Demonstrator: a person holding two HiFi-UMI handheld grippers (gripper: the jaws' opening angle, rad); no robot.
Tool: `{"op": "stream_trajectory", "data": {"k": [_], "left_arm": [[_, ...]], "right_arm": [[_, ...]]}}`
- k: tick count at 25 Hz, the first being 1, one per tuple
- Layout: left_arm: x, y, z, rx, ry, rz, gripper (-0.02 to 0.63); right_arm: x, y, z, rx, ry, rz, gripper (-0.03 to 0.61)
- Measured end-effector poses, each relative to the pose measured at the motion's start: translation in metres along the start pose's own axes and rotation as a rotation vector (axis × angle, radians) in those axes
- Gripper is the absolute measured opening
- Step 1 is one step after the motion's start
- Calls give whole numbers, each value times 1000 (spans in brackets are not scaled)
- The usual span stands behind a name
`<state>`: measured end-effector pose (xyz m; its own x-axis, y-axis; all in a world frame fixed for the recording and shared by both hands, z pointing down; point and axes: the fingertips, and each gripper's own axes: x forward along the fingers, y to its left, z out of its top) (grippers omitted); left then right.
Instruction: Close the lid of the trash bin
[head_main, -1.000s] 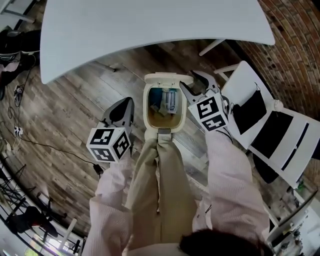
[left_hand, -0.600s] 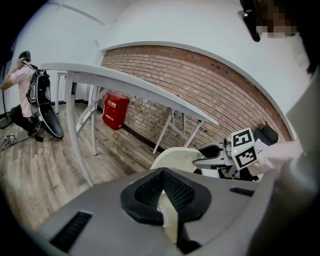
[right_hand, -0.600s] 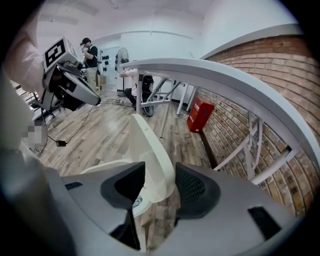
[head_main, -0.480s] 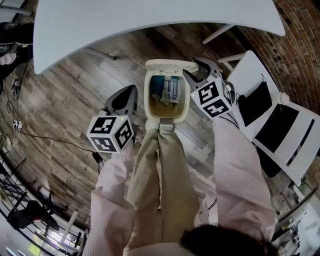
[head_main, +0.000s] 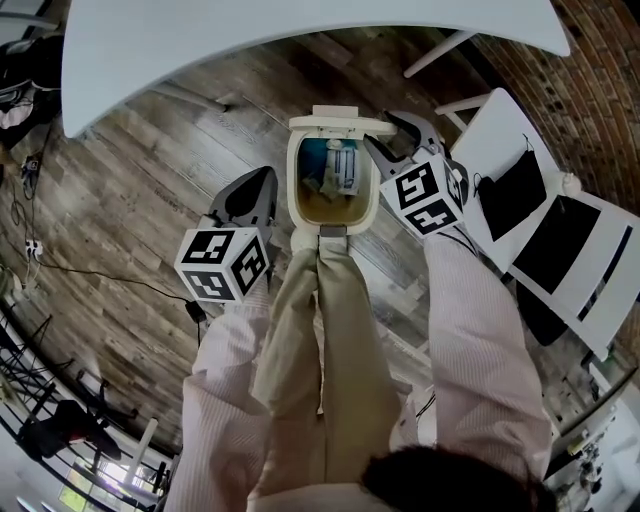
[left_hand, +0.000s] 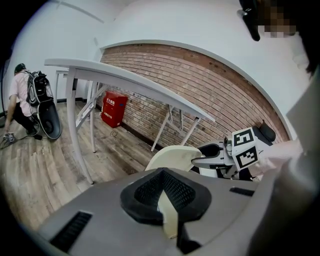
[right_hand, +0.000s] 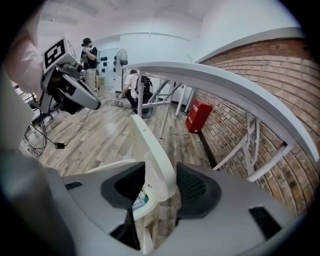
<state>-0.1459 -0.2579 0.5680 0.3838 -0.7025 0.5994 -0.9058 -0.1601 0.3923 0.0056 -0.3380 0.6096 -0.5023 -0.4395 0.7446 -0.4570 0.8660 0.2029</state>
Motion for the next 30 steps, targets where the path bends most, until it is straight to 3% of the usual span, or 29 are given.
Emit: {"op": "stream_trajectory", "data": {"k": [30], "left_arm": [[-16, -14, -55, 45, 61, -95, -8]], "right_arm": [[-26, 84, -43, -8, 12, 18, 181]]}}
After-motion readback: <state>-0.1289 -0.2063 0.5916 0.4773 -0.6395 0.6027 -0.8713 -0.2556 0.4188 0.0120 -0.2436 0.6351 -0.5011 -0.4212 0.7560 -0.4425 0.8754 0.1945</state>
